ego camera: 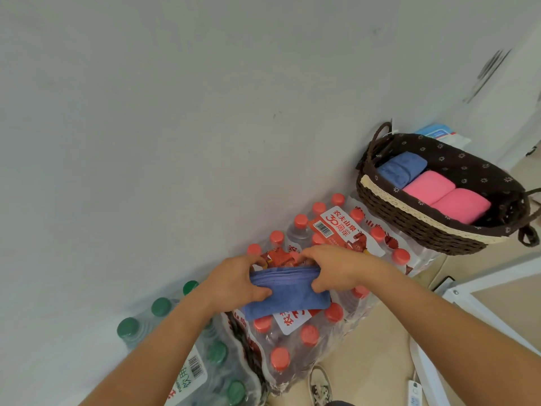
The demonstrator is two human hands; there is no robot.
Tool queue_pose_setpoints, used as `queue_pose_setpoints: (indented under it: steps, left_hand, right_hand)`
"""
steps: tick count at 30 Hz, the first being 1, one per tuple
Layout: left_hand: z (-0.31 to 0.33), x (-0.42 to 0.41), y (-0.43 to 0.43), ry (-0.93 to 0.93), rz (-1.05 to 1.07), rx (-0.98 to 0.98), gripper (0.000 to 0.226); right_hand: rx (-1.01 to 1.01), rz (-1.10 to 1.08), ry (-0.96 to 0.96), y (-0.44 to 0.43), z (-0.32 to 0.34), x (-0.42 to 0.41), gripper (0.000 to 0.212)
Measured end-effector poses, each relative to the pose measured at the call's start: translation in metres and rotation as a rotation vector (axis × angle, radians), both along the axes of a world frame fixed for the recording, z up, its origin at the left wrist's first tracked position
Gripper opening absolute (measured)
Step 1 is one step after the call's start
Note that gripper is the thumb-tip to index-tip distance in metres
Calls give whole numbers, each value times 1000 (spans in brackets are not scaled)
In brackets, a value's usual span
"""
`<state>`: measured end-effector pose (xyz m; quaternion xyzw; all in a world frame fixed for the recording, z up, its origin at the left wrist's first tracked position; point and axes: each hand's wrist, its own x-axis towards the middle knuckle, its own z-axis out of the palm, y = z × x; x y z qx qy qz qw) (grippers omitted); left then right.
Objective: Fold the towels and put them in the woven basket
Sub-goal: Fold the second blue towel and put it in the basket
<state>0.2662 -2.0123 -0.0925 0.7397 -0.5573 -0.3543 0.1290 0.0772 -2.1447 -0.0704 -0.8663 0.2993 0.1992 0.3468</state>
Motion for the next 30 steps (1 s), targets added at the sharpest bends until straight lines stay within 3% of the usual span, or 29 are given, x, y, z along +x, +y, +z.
queue_pose_setpoints:
  steps: [2,6,10,18,23,26,30]
  left_hand:
    - [7,-4,2,-74,-41,-80,40]
    - [-1,-15,16,-516,-42,-492,35]
    - [-32,-30,36,-658,-97,-551,36]
    - [-20,-48,50,-499,67,-417,26]
    - [-18,-48,36,-357,345,-283,42]
    - [-16,-48,29,-284,496,-226,47]
    - [-12,-37,30,-218,526,-42,55]
  right_hand:
    - [-109,92,-13,4,6,3,30]
    - [-643,164,-326,16,-10,-4,43]
    - [-836,207,-458,29,-46,-15,39]
    - [-744,245,-511,33,-55,-40,37]
    - [-664,165,-587,20,-45,-27,30]
    - [-605,118,-556,13,-40,-17,12]
    - [-472,154,-374,9,-32,-7,52]
